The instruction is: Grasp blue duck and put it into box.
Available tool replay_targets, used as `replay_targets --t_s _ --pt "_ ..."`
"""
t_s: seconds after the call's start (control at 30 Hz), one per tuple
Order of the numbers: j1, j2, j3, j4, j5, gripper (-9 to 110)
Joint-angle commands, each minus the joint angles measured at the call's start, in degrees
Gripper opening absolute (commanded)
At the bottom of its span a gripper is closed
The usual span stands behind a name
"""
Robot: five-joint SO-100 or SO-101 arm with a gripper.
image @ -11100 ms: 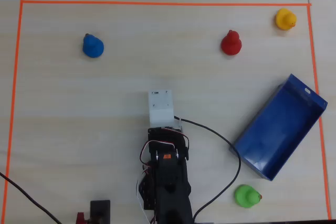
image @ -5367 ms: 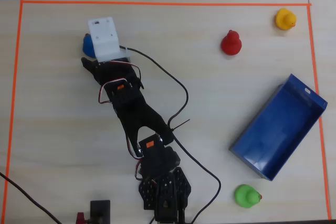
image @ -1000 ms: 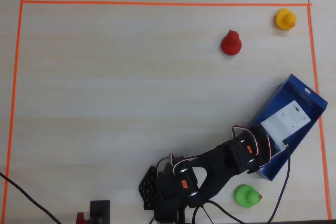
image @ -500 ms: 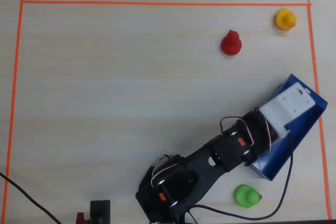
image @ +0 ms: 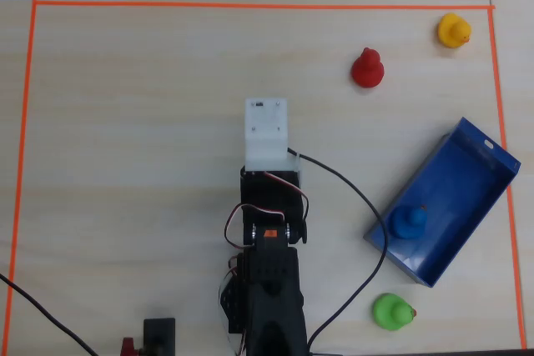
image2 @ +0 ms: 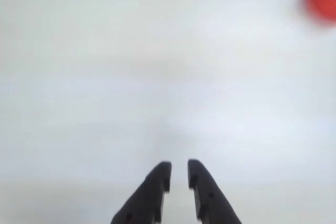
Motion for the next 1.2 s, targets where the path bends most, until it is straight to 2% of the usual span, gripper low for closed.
replay_targets --t_s 0.0,0.3,1.17 --pt "-1.4 8.3 8.7 7.0 -0.2 0" --pt "-2.3 16.1 15.5 19.8 -0.7 0" --pt "-0.6 19.6 16.9 20.7 -0.4 2"
